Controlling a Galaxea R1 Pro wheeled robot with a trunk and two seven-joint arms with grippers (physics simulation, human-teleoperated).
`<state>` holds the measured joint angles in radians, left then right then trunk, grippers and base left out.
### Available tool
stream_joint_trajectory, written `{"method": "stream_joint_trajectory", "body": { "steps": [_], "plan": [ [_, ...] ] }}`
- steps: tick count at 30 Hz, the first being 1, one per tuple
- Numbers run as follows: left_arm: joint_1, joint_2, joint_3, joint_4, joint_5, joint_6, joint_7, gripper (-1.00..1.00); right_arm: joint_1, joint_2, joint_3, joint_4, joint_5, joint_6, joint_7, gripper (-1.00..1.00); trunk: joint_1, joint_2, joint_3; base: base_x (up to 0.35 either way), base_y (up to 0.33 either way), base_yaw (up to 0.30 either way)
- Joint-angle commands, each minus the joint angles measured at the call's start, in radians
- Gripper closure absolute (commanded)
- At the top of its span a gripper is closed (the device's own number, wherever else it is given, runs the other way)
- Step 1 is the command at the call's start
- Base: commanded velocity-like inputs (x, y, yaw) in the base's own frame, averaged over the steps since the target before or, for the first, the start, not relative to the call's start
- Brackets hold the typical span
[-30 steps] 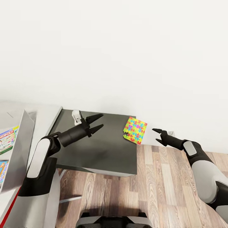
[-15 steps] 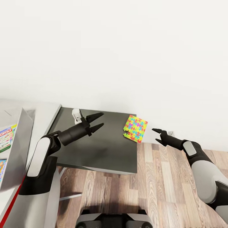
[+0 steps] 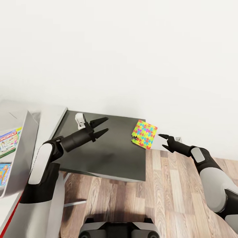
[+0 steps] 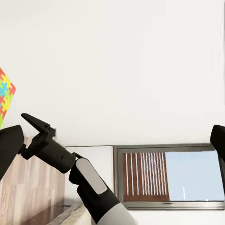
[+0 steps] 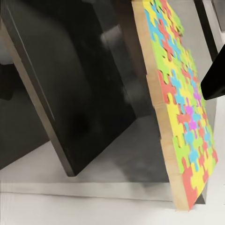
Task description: Put all the toys in the child's room - the three board games (two on the bed and one on the table), the two jigsaw puzzles on the table, and the tennis ball on the table - inside the toy box on the table in the child's room.
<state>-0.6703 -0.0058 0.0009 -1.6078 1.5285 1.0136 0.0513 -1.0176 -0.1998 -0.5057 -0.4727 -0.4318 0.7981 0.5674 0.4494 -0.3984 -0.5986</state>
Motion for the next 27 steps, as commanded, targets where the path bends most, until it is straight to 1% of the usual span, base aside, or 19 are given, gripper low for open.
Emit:
{"method": "stream_joint_trajectory", "body": {
  "steps": [1, 7, 11, 27],
  "plan": [
    [-0.001, 0.0, 0.001, 0.0, 0.005, 0.003, 0.005, -1.0, 0.0, 0.0, -0.005, 0.0, 0.002, 0.006, 0.003, -1.0, 0.001, -0.002, -0.001, 0.0, 0.0, 0.204],
    [-0.001, 0.0, 0.001, 0.0, 0.005, 0.003, 0.005, -1.0, 0.0, 0.0, -0.005, -0.001, 0.002, 0.006, 0.003, -1.0, 0.001, -0.002, 0.001, 0.0, 0.0, 0.203],
    [-0.001, 0.0, 0.001, 0.0, 0.005, 0.003, 0.005, -1.0, 0.0, 0.0, -0.005, -0.001, 0.002, 0.006, 0.003, -1.0, 0.001, -0.002, 0.002, 0.0, 0.0, 0.127],
    [-0.001, 0.0, 0.001, 0.0, 0.005, 0.003, 0.005, -1.0, 0.001, 0.002, -0.004, -0.001, 0.002, 0.005, 0.003, -1.0, 0.001, -0.002, 0.002, 0.0, 0.0, 0.036]
  ]
}}
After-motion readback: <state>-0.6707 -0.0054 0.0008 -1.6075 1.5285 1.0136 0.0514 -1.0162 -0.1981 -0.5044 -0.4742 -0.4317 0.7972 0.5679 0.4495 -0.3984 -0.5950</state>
